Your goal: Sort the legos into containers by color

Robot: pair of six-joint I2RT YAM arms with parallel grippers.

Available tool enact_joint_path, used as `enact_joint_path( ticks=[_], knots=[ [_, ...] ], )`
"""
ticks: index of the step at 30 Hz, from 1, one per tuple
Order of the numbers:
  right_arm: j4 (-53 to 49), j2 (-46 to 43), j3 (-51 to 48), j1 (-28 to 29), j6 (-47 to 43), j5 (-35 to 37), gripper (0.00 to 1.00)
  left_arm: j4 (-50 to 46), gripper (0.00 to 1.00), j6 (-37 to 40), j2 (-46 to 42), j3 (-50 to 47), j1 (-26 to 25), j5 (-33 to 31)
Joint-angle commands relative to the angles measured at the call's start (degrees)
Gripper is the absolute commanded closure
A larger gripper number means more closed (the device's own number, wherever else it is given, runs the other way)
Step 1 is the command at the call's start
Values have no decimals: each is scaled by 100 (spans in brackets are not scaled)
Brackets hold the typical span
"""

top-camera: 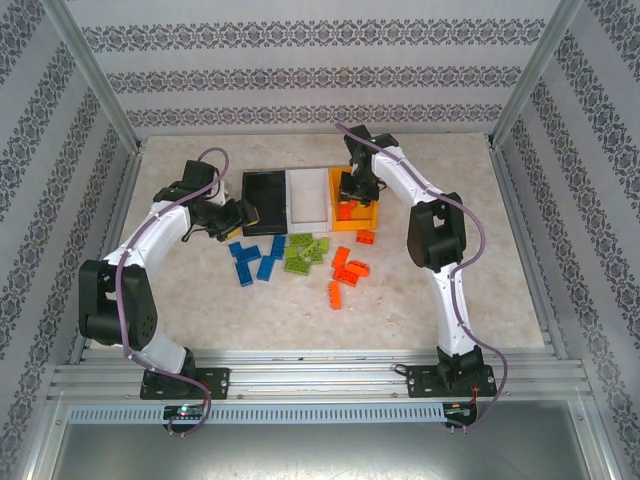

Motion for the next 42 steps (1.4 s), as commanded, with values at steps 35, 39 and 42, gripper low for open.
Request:
enact_joint_path(
  ticks=[35,39,42],
  knots=[
    [2375,-2365,-4635,568,885,1109,28,308,42,-116,-285,-114,23,-148],
    [2460,-2247,-4606,445,858,1124,28,130,42,-23,-432,-139,21,-230],
    [2534,-2219,-4599,366,776,1131,31,105,42,-7,-510,-177,32,-278]
  ],
)
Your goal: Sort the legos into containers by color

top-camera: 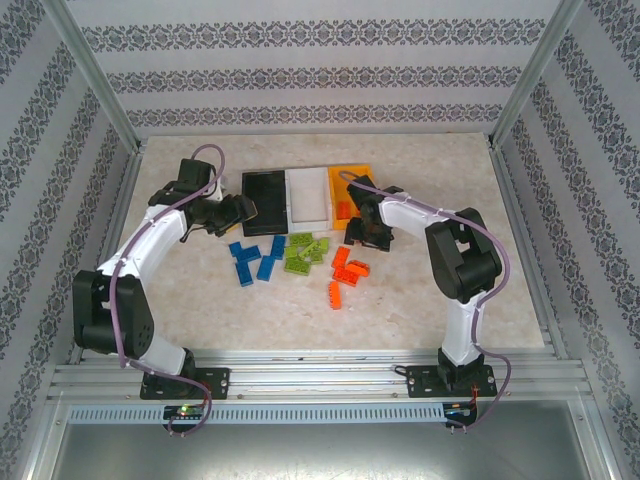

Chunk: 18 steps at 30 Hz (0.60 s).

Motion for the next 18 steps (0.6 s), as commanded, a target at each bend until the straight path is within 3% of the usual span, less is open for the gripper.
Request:
enact_joint_path(
  ticks=[1,5,11,18],
  knots=[
    [140,93,177,-113,-116,176,32,-198,42,114,-171,-95,27,-133],
    [250,162,213,-160,-249,204,38,-176,42,57,-149,-120,27,-124],
    [297,121,190,-177,-314,121,59,-147,42,-1,-86,-17,28,-120],
    [-41,-769,-163,-155,-249,9,62,-96,42,24,-52,11,20,-146]
  ],
)
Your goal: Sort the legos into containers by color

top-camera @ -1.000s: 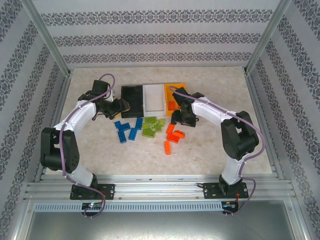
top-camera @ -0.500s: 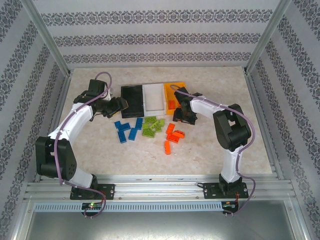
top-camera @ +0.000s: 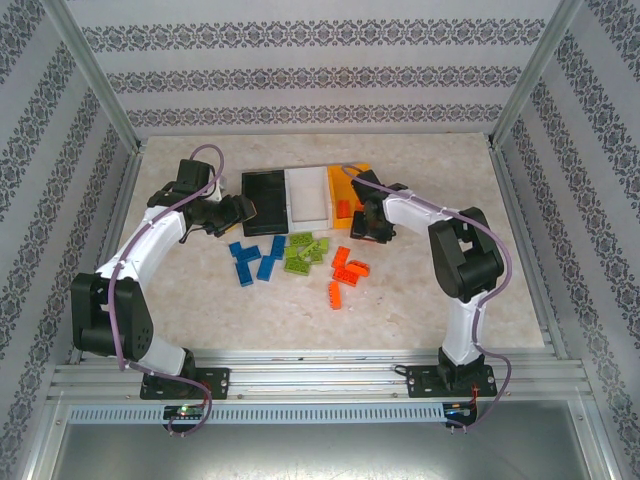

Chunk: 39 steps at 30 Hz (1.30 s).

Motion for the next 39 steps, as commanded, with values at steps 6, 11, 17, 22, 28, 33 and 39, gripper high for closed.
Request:
enact_joint_path(
  ticks=[6,11,17,22,28,33,39],
  knots=[
    [-582,-1693,-112,31,266,-184,62,-221,42,214,77,10,-4,-230],
    [-854,-1053,876,-28,172,-468,62,-254,42,210,38,-113,-1,-228],
    [-1255,415,2344,-67,-26,-760,62,-532,42,126,-177,-315,-2,-385],
    [-1523,1283,3279,-92,-127,-804,61,-1070,42,156,-354,-527,3,-726],
    [-1603,1623,3489,-146,-182,-842,56,-1209,43,57,-408,-921,-21,-743],
    [-1694,1728,3581,-182,-251,-863,45,-844,43,-310,-385,-1455,-124,-607],
    [-1724,1572,3584,-182,-266,-847,35,-540,43,-465,-153,-1656,-290,-607]
  ],
)
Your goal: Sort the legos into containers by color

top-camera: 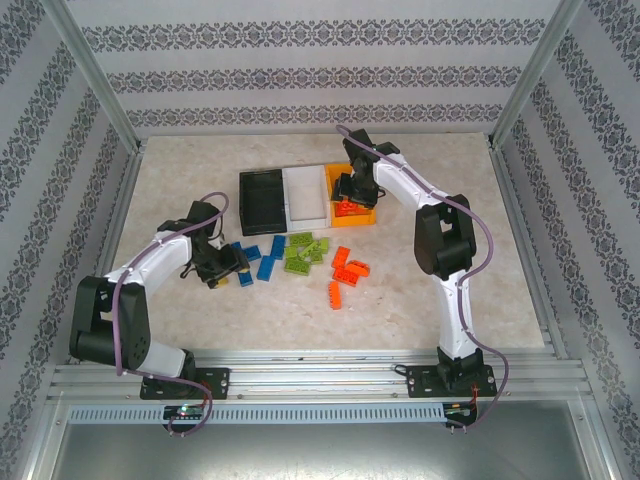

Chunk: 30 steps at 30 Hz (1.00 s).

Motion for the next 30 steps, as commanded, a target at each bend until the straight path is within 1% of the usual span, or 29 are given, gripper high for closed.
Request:
enact_joint_path(
  ticks=[1,6,13,16,24,26,29,30],
  knots=[
    [-176,-140,61,-5,-65,-20,35,268,43,-186,141,2,-103,-5],
    [-114,-635,-166,-4,50,-55,34,411,43,-249,324,43,-122,-68],
    [93,-1572,-1070,96,218,-150,33,541,44,-163,749,180,-133,-168],
    [132,-1935,-1523,127,252,-148,33,590,47,-111,926,219,-130,-176],
    [231,-2588,-2278,149,380,-181,33,641,49,21,1261,325,-133,-190],
    [251,-2631,-2368,162,425,-188,33,642,55,53,1347,352,-131,-179],
    [293,-2655,-2418,201,476,-205,34,620,74,96,1423,402,-137,-164],
    [295,-2648,-2405,212,480,-205,34,596,78,112,1432,416,-130,-164]
  ],
)
